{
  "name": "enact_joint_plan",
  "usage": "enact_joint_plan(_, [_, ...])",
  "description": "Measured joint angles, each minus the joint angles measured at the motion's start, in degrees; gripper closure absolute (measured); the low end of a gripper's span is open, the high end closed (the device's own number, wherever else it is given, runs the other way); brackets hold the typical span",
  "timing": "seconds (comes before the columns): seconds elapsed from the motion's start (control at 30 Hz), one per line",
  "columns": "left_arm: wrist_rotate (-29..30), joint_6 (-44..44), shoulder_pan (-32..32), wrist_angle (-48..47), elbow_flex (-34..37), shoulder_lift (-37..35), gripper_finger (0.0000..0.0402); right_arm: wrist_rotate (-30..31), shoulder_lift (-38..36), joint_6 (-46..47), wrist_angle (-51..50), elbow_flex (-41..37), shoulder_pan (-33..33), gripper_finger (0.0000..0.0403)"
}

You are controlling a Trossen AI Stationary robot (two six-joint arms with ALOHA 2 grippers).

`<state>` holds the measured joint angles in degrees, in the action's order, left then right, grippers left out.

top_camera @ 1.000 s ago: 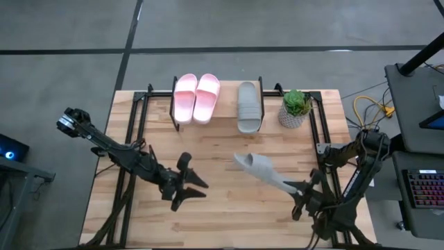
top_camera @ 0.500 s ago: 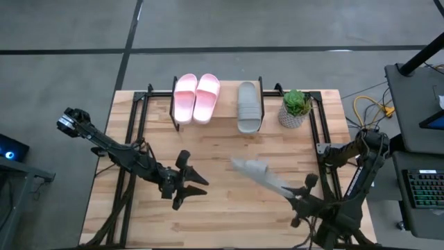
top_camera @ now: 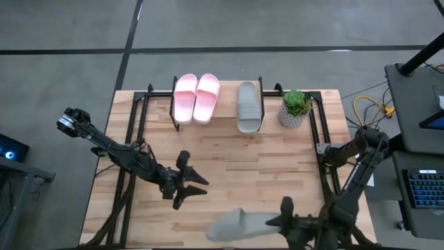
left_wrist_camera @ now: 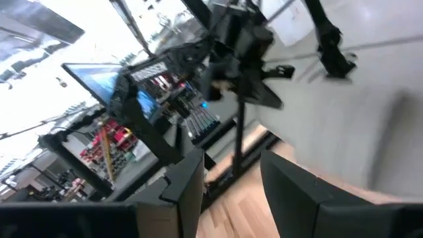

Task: Pick and place slides into the shelf
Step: Put the gray slipper on the shelf

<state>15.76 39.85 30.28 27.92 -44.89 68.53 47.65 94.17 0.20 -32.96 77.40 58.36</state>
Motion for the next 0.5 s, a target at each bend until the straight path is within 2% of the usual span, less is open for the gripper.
enact_joint_plan(0.1, [-0.02,0.05,0.73,-3.7,0.05,-0.16,0.0267,6.64,-0.93,-12.59,11.76,-6.02,-0.28,0.0361])
enact_joint_plan(0.23, [-0.03,0.07,1.79,-5.52,0.16,-0.26,0.0267,7.13,-3.86,-25.51,31.31,-18.64,-1.63,0.0361])
enact_joint_plan(0.33, [0.11,0.09,2.17,-6.37,0.13,-0.45,0.0267,3.52,-8.26,-31.11,46.55,-29.01,-2.93,0.0361])
enact_joint_plan(0.5, [0.38,0.11,2.12,-6.36,0.13,-0.81,0.0267,-8.39,-15.56,-41.31,73.46,-44.21,-5.74,0.0361])
